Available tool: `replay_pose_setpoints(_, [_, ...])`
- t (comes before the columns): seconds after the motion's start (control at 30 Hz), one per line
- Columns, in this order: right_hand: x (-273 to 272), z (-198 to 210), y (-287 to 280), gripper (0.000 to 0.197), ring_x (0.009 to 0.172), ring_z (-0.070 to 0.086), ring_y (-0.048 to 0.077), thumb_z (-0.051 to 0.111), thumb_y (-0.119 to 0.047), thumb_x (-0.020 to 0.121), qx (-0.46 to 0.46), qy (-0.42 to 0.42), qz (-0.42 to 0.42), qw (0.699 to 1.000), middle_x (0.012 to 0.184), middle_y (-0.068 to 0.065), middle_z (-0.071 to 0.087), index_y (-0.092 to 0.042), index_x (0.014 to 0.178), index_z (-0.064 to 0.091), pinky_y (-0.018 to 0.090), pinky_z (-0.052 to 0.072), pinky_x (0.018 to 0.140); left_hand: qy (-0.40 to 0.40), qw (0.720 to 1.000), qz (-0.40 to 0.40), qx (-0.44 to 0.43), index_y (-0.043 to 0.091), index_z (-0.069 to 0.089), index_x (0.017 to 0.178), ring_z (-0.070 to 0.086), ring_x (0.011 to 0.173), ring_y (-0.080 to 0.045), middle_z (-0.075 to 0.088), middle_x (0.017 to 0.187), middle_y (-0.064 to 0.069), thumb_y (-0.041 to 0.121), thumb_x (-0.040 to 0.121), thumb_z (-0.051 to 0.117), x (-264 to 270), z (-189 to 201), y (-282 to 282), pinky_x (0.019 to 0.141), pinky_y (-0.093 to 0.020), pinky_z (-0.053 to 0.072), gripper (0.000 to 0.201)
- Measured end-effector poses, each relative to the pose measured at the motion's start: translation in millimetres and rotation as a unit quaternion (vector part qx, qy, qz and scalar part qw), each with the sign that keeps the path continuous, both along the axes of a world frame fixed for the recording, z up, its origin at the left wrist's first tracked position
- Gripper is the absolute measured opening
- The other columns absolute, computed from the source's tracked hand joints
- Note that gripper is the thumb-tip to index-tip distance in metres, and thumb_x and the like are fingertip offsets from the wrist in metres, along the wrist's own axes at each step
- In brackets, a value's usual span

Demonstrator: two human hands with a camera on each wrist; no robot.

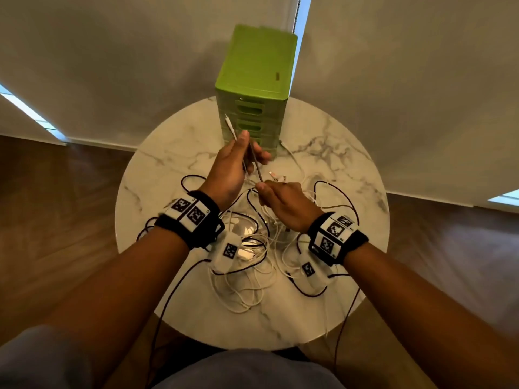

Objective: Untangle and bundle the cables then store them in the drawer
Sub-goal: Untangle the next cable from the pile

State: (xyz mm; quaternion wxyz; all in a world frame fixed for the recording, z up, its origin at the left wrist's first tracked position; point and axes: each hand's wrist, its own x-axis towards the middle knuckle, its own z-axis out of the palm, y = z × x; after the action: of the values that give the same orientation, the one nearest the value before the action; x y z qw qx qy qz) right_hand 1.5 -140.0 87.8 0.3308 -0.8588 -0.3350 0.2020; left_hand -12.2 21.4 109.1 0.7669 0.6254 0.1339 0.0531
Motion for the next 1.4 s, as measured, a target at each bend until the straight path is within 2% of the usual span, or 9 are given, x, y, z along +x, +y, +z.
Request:
replay_pose_setpoints(0.13, [-0.7,-30.0,-32.0,0.036,0.070,0.052,0.006,0.028,-0.040,0.107,-0.043,0.021,-0.010,0.999,0.074,-0.013,0.055,-0.028,0.083,0.051,0.036,0.039,0.083,-0.054,0.986,0.073,-0.141,0.015,0.045,0.079,0.063,0.061,-0.018,0.046,0.055,0.004,0.033,0.111,0.029,6.4,26.0,23.8,0.068,-0.034,0.056,0.040])
replay_pose_setpoints(0.27, [2.5,-50.1,-71.5,0.031,0.074,0.049,0.017,0.026,-0.046,0.105,-0.132,-0.004,-0.002,0.991,0.073,-0.010,0.051,-0.034,0.085,0.047,0.050,0.041,0.093,-0.109,0.966,0.153,-0.178,0.019,0.044,0.076,0.031,0.046,-0.009,0.031,0.052,0.008,0.037,0.110,0.032,11.0,56.1,70.0,0.050,-0.026,0.037,0.040])
replay_pose_setpoints(0.43, [19.8,-38.5,-66.5,0.036,0.078,0.061,0.029,0.031,-0.045,0.106,-0.126,-0.031,-0.051,0.990,0.074,-0.005,0.061,-0.021,0.093,0.055,0.048,0.044,0.089,-0.051,0.992,0.090,0.066,0.024,0.047,0.075,0.031,0.055,-0.007,0.036,0.059,0.011,0.039,0.108,0.038,-6.5,53.8,59.9,0.057,-0.025,0.028,0.038])
replay_pose_setpoints(0.5, [25.0,-26.6,-52.3,0.038,0.079,0.062,0.032,0.033,-0.042,0.106,-0.066,-0.034,-0.081,0.994,0.079,0.006,0.066,-0.014,0.091,0.056,0.042,0.047,0.077,0.028,0.979,-0.018,0.201,0.025,0.047,0.075,0.037,0.061,-0.008,0.041,0.066,0.011,0.047,0.106,0.041,-22.3,37.0,36.3,0.064,-0.026,0.036,0.038])
replay_pose_setpoints(0.63, [16.0,-4.1,-23.2,0.031,0.074,0.059,0.027,0.037,-0.035,0.107,0.003,-0.071,-0.068,0.995,0.079,0.006,0.064,-0.016,0.090,0.055,0.037,0.043,0.070,0.128,0.947,-0.138,0.262,0.023,0.066,0.088,0.058,0.080,-0.011,0.064,0.084,0.008,0.057,0.104,0.035,-41.6,-4.4,-1.6,0.082,-0.032,0.044,0.049])
replay_pose_setpoints(0.77, [0.4,5.8,-9.6,0.027,0.071,0.055,0.013,0.039,-0.030,0.107,0.021,-0.069,-0.007,0.997,0.079,-0.009,0.059,-0.013,0.106,0.061,0.025,0.036,0.071,0.098,0.985,-0.089,0.111,0.015,0.070,0.098,0.064,0.096,-0.016,0.069,0.099,-0.007,0.045,0.108,0.037,-29.8,-12.0,-18.5,0.098,-0.036,0.048,0.046])
replay_pose_setpoints(0.93, [-4.2,7.8,-12.2,0.030,0.072,0.056,0.008,0.035,-0.035,0.107,0.013,0.006,0.005,1.000,0.078,-0.015,0.057,-0.019,0.092,0.054,0.021,0.037,0.068,0.060,0.994,-0.052,0.078,0.021,0.064,0.087,0.049,0.068,0.000,0.058,0.083,0.003,0.035,0.110,0.032,-15.3,10.4,-24.8,0.062,-0.010,0.038,0.042])
replay_pose_setpoints(1.17, [5.3,-15.0,-48.1,0.029,0.063,0.059,-0.001,0.036,-0.034,0.107,0.042,0.025,-0.015,0.999,0.069,-0.011,0.062,-0.035,0.083,0.052,0.015,0.041,0.067,-0.027,0.999,0.012,0.046,0.025,0.044,0.077,0.041,0.063,-0.008,0.041,0.066,0.011,0.042,0.108,0.031,-6.0,22.3,8.0,0.066,-0.031,0.033,0.038])
replay_pose_setpoints(1.4, [28.1,-25.0,-69.5,0.039,0.070,0.060,0.002,0.032,-0.041,0.107,-0.013,0.054,-0.020,0.998,0.078,-0.001,0.067,-0.018,0.090,0.057,0.024,0.047,0.075,-0.106,0.981,0.122,-0.108,0.019,0.040,0.077,0.031,0.048,-0.003,0.038,0.056,0.011,0.026,0.111,0.032,9.1,69.8,35.5,0.047,-0.017,0.028,0.035])
